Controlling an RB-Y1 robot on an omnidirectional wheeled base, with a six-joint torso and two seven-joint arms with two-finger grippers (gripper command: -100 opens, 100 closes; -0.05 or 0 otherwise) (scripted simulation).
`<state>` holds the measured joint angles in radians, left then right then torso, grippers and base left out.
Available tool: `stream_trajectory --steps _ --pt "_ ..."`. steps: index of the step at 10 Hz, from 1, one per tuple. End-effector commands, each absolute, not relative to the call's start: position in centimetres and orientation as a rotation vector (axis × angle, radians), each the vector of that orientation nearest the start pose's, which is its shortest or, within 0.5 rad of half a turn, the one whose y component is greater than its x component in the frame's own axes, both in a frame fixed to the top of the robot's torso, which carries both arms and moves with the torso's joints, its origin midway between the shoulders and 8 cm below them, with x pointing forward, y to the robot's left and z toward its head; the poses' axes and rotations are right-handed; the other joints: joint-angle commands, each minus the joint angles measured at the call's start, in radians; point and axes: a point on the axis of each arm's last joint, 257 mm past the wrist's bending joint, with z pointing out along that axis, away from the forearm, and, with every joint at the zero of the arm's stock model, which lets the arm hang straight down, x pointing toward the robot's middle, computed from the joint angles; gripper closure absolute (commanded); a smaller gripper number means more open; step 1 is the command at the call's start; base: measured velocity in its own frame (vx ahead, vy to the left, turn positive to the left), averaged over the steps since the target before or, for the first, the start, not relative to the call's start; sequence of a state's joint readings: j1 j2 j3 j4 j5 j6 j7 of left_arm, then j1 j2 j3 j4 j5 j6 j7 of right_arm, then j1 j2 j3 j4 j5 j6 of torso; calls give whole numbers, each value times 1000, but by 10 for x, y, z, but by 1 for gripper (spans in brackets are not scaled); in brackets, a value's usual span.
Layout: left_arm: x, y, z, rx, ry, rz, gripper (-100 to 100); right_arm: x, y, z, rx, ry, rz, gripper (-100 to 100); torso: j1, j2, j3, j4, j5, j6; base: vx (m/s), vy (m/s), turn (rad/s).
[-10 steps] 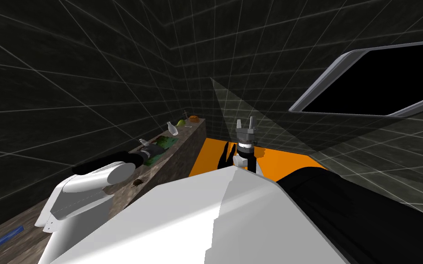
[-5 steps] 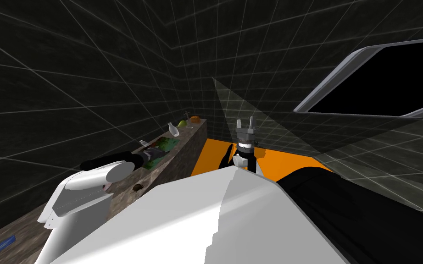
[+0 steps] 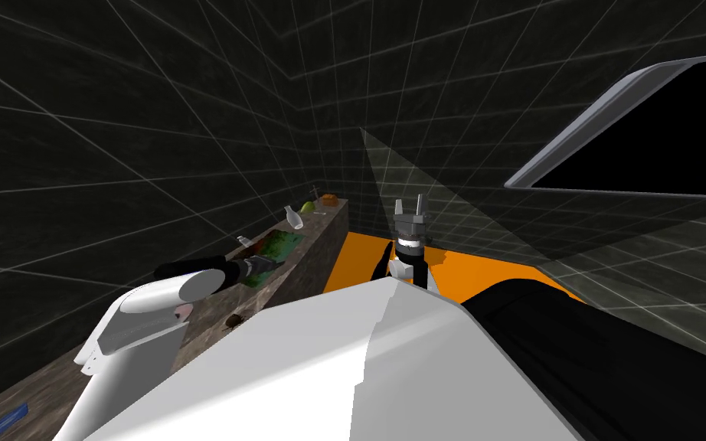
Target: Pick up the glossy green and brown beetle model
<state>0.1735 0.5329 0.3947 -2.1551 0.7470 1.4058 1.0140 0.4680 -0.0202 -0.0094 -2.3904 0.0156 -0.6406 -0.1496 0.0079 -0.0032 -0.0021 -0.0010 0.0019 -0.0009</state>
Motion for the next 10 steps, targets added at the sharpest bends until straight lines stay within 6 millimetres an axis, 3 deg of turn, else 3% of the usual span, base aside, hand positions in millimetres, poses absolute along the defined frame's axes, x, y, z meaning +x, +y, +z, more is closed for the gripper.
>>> stream_trajectory --steps 1,5,8,9,10 --pt "359 383 -266 -2836 724 -915 -100 291 -262 103 443 418 1497 0 0 0 0 0 0 0 38 140 62" --pt "314 384 -312 -3000 694 -672 -100 291 -262 103 443 418 1497 0 0 6 3 1 0 0 -28 114 79" --pt "284 389 -336 -3066 666 -526 -100 291 -262 103 443 418 1497 0 0 14 8 3 0 0 -153 105 118" --pt "290 388 -334 -3053 673 -557 -100 291 -262 103 443 418 1497 0 -2 17 10 4 0 0 -93 35 21" --pt "289 388 -335 -3057 671 -549 0 291 -262 103 443 418 1497 0 -5 13 8 3 -1 1 -15 8 -5"
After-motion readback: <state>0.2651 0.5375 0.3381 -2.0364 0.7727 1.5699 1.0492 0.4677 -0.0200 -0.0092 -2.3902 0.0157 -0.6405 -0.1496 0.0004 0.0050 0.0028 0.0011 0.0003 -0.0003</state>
